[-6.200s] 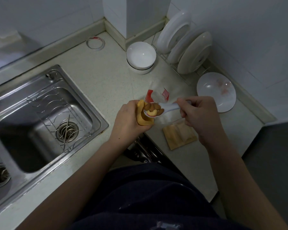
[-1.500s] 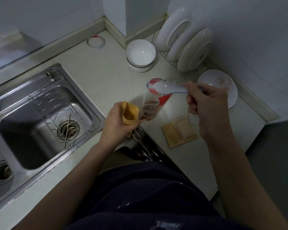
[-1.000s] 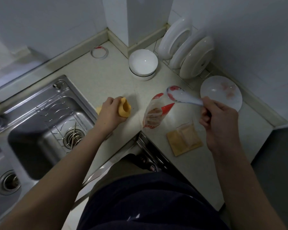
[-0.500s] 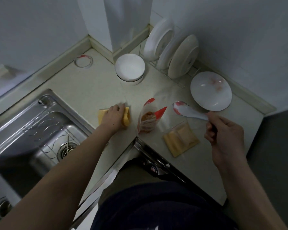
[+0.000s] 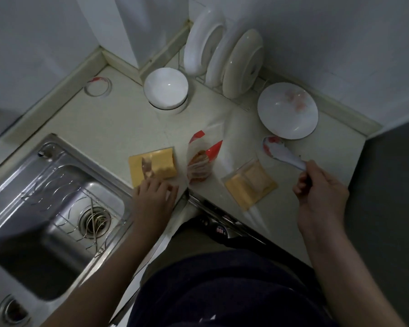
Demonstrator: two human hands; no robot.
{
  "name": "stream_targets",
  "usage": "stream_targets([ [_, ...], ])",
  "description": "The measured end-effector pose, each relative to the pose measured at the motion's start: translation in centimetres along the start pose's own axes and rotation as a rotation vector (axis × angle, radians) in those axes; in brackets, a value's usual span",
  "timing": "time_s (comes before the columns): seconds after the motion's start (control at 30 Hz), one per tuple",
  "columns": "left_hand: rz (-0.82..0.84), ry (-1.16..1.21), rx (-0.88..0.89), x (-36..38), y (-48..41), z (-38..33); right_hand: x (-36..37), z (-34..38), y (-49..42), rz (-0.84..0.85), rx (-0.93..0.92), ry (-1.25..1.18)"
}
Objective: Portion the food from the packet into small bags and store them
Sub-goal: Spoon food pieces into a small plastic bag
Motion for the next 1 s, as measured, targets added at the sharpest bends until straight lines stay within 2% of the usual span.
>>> stream_targets([
  [0.07, 0.051, 0.141, 0.168, 0.0, 0.9, -2.8, -0.7, -0.2, 0.0, -0.034, -0.008, -0.008],
  [0.13, 0.189, 0.253, 0.321, 0.9, 1.5, -6.2, -1.2, -0.2, 0.1, -0.055, -0.008, -0.027],
  [0.2, 0.363, 0.292, 0.396, 2.6, 1.9, -9.4, -1.5, -0.4, 0.2, -0.061, 0.001, -0.054],
  [0.3, 0.569, 0.326, 0.387, 6.2, 1.2, -12.8, -2.6, -0.4, 0.5, -0.084, 0.000, -0.066],
  [0.4, 0.655, 0.293, 0.295, 10.1, -0.9, -15.0, -3.9, -0.4, 0.8, -0.134, -0.009, -0.052],
  [0.5, 0.693, 0.264, 0.187, 13.7, -3.4, -16.0, -5.4, -0.4, 1.1, -0.182, -0.028, -0.032],
  [0.63, 0.738, -0.052, 0.300, 17.6, -5.4, -16.5, -7.3, -0.2, 1.6, -0.225, -0.077, -0.009],
  [0.7, 0.756, -0.076, 0.318, 18.2, -5.9, -16.9, -8.1, 0.2, 1.6, -0.235, -0.121, 0.016],
  [0.87, 0.701, 0.074, 0.156, 16.5, -7.2, -17.6, -9.3, 1.4, 1.6, -0.244, -0.284, 0.174],
  [1.0, 0.526, 0.376, 0.068, 11.2, -8.2, -18.1, -8.7, 2.0, 1.7, -0.214, -0.367, 0.257],
])
Point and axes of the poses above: each hand's wrist, its own y-axis away from the middle knuckle, its own x-axis out of the palm, z = x × y, the point moved 9 cm from there along -y, towards the middle knuckle, and after that the axes turned 5 degrees about -x, right-handed, at the moved point
